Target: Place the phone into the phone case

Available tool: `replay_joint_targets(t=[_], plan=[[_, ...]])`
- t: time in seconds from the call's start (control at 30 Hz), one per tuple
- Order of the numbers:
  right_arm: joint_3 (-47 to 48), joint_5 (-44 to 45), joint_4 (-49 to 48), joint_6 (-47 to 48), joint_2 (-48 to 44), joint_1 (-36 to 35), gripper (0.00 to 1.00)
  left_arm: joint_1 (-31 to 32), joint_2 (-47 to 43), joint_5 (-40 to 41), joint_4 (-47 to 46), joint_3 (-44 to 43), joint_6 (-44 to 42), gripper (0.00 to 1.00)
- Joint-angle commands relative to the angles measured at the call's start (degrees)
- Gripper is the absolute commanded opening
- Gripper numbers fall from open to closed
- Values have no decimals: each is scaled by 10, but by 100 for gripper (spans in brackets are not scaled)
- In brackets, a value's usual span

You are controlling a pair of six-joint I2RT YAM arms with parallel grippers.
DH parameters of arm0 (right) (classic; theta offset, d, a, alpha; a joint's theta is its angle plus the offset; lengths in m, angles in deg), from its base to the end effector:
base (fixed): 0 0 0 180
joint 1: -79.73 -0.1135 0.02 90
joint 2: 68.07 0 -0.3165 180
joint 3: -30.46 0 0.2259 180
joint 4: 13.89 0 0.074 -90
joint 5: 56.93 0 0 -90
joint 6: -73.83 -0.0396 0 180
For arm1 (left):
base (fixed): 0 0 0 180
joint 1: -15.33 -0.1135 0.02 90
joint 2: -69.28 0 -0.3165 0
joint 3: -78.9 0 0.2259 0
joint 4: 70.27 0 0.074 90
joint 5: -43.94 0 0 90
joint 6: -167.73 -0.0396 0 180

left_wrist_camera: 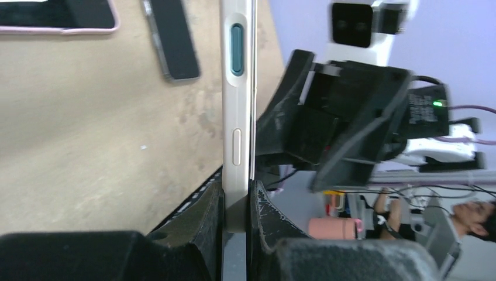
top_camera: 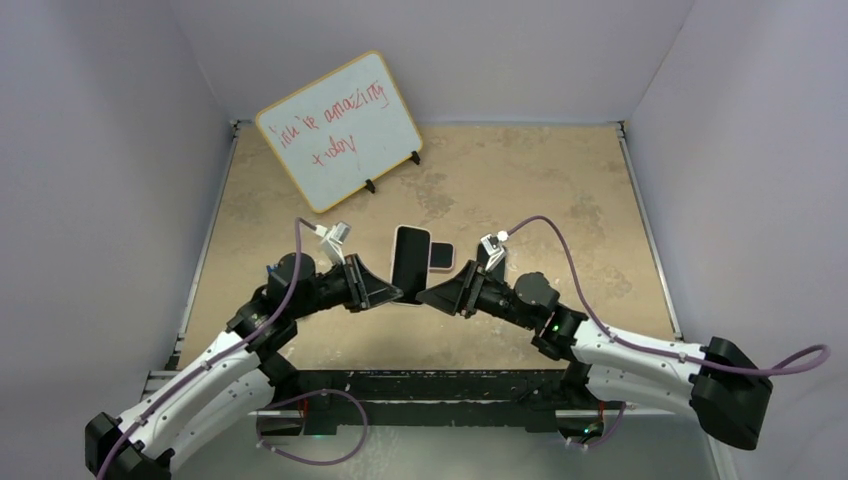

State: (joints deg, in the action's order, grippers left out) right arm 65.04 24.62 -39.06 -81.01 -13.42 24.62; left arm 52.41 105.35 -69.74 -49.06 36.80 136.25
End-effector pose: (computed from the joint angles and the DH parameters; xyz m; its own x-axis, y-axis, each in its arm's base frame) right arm 0.0878 0.1360 0.3042 -0.7885 0.4344 -0.4353 -0.4266 0.1235 0.8960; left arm 0.0664 -0.0701 0.2947 -0.8437 -0.3413 -0.4143 0.2717 0.3941 -0.8780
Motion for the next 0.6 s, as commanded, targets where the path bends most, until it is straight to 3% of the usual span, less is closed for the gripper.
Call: replay_joint_targets(t=[0.0,0.17,0.4,0.57], plan=[[39,37,51,30,-44,-2,73,-5,14,63,28,-16,-18,0],[39,53,93,38,-71,-2,99,-23,54,103,65,-28,-31,0],[29,56,129,40,-102,-3,99,-120,124,146,119,-84,-90,0],[43,68,180,65,-132,-2,99,-204,197,107,115,-97,-111,0]])
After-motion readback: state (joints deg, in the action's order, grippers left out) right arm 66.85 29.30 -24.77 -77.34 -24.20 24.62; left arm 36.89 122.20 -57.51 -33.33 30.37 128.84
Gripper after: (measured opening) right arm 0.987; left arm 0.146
